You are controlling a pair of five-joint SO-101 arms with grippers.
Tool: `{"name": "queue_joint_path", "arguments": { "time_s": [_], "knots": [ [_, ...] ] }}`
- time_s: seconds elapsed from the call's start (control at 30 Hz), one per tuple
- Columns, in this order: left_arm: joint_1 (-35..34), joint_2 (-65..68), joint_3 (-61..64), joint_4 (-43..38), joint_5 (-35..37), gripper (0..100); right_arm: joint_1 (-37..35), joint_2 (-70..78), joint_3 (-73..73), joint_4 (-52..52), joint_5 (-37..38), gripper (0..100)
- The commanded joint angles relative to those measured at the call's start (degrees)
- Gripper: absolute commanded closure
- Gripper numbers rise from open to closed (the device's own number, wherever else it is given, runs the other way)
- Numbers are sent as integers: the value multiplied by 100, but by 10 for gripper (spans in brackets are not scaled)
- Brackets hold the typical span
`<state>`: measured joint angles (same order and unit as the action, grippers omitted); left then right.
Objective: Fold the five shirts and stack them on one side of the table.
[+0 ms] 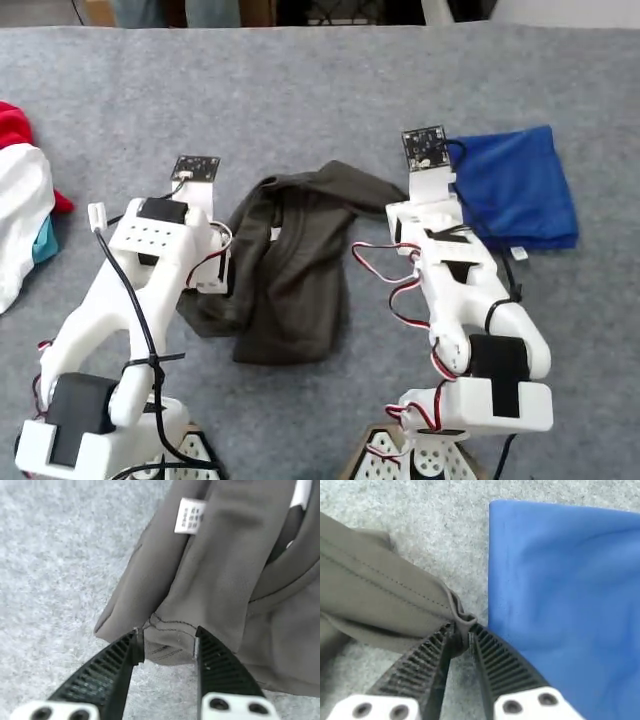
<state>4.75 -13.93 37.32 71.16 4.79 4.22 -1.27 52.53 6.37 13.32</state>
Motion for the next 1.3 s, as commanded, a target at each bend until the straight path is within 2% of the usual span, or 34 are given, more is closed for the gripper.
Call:
{"name": "queue_joint_path", "arguments": {
  "time_s": [0.0,0.2,0.47,0.87,1.0,1.27],
  "knots": [
    [-40,-26,40,-132,-132,816,53,-31,-251,-97,-18,984],
    [-40,114,66,-97,-290,816,53,-22,-259,-114,-18,984],
    [-84,1275,-374,-18,-316,862,53,-13,-259,-114,-18,984],
    [-189,1301,-646,105,-290,867,53,4,-259,-114,-18,984],
    [66,1301,-549,-105,-281,955,53,4,-259,-123,-18,984],
    [171,1292,-497,-211,-281,971,53,4,-268,-123,-18,984]
  ]
}}
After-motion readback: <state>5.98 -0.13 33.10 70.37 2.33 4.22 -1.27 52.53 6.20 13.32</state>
